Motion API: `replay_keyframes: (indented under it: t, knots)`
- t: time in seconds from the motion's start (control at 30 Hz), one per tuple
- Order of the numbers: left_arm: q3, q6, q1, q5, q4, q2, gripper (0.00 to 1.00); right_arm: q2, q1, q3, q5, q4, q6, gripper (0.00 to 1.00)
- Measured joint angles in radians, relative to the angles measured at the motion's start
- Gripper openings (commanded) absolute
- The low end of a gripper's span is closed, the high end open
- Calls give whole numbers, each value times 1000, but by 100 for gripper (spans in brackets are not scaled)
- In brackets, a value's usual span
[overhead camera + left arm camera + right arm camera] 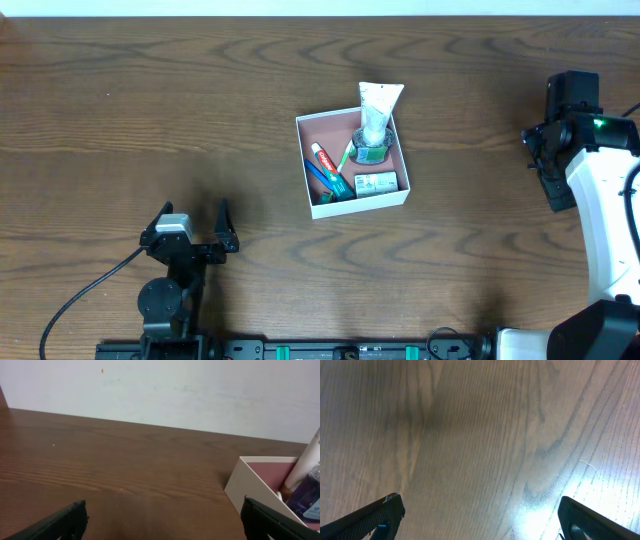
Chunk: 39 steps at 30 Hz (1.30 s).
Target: Pack container
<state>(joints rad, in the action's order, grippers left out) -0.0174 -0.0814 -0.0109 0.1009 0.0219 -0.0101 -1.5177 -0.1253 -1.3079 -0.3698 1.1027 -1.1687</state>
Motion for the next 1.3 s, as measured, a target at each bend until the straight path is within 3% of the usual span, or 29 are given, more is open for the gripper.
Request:
replay_keyframes:
  t: [0.57,1.07,1.3]
  knots:
    - [0,0,0,0,0,0,98,44,0,0,0,0,0,99]
    - [0,0,0,0,1,0,98,600,31,-1,-4,156,0,99]
    - [0,0,0,0,1,0,98,783,97,76,-16,3,3,99]
